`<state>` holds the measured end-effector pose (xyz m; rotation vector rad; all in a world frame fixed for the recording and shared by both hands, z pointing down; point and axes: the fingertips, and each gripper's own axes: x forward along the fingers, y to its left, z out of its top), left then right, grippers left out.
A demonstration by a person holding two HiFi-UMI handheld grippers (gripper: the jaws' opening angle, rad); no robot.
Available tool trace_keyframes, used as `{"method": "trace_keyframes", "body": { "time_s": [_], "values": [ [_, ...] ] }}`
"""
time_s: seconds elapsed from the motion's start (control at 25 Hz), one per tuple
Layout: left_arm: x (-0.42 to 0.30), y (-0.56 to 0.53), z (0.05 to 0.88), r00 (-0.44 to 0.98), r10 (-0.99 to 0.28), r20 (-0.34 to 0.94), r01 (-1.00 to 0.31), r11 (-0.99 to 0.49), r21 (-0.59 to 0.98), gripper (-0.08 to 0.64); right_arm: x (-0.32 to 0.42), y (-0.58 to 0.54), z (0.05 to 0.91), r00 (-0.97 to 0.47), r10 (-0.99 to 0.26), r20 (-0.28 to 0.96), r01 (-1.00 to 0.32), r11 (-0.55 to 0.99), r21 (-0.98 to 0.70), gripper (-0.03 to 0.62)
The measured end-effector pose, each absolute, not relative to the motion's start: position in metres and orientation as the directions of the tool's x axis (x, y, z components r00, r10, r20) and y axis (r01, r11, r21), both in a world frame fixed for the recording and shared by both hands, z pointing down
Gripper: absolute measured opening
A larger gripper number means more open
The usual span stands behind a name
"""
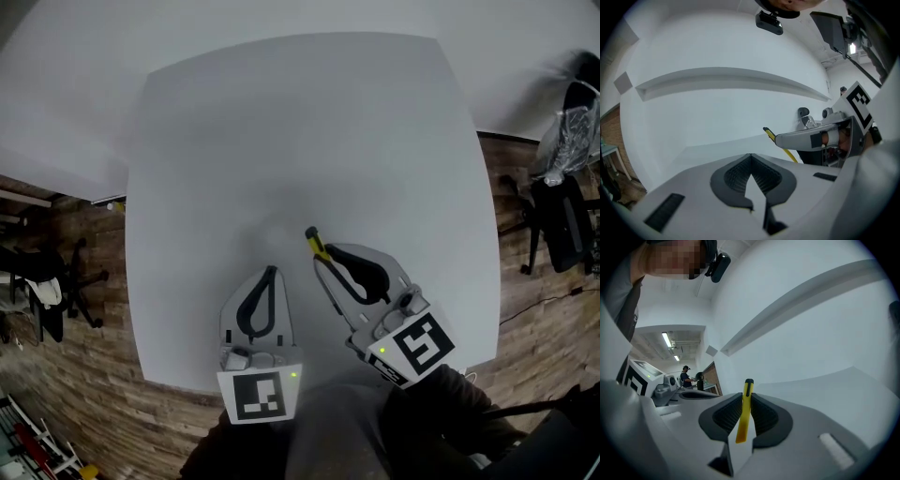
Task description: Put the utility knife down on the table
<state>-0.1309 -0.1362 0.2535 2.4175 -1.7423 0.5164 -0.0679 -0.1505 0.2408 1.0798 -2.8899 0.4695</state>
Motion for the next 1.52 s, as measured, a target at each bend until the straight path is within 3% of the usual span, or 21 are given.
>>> {"method": "trace_keyframes", "body": {
  "time_s": [0.36, 0.64, 1.52],
  "values": [
    [-0.140, -0.142, 0.279, 0.323, -0.877, 0.356, -0.929, -0.366, -0.058, 0.002, -0.069, -0.164, 0.267, -0.711, -0.675, 0.197, -0.702, 0.670, -0.242, 0.057],
    [-0.168, -0.207, 0.303, 0.350, -0.850, 0.393, -0.922, -0.386, -0.014, 0.002, -0.104, -0.223, 0.296, -0.702, -0.658, 0.272, -0.712, 0.649, -0.268, 0.057],
    [-0.163, -0.221, 0.337, 0.378, -0.819, 0.433, -0.917, -0.396, 0.051, 0.002, -0.101, -0.232, 0.334, -0.685, -0.644, 0.341, -0.729, 0.618, -0.296, 0.057]
  ]
}}
